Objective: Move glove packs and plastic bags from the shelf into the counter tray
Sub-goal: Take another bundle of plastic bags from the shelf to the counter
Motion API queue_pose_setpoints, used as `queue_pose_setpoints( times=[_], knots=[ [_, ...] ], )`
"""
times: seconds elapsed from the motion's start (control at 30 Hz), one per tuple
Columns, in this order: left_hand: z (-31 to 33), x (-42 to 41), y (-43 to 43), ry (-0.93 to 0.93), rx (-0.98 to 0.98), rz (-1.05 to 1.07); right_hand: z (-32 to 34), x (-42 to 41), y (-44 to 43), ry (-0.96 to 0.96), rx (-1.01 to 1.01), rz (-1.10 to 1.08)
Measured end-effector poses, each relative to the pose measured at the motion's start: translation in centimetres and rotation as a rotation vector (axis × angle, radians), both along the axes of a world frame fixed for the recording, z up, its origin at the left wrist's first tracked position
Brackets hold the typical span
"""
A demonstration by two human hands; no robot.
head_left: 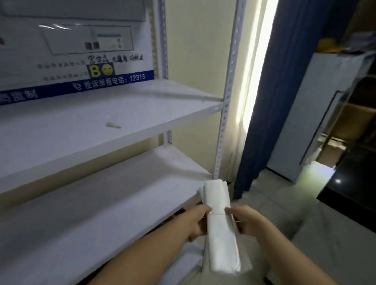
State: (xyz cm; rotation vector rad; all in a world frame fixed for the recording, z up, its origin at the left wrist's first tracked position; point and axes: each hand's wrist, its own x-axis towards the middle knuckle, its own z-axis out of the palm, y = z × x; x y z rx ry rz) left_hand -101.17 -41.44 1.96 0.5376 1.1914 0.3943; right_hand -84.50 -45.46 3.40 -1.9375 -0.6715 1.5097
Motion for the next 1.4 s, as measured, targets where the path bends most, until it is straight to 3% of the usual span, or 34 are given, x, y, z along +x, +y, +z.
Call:
queue_pose_setpoints(
  times=[0.27, 0.53, 1.03, 1.4],
  knots=[
    [-1.3, 14.0, 2.2, 0.131, 0.141, -0.146, -0.9, 13.1, -0.1, -0.083, -0.006, -0.097],
    [-1.8, 22.4, 5.1, 0.185, 0.144, -0.209, -2.1, 20.3, 1.7, -0.101, 0.028, -0.191],
    [-2.6, 35.4, 19.6, 0.125, 0.134, -0.307, -3.9, 31.0, 14.5, -0.062, 0.001, -0.426],
    [-2.1, 48.2, 30.3, 0.182, 0.141, -0.497, -2.0, 43.6, 22.4, 0.155, -0.010, -0.577]
  ],
)
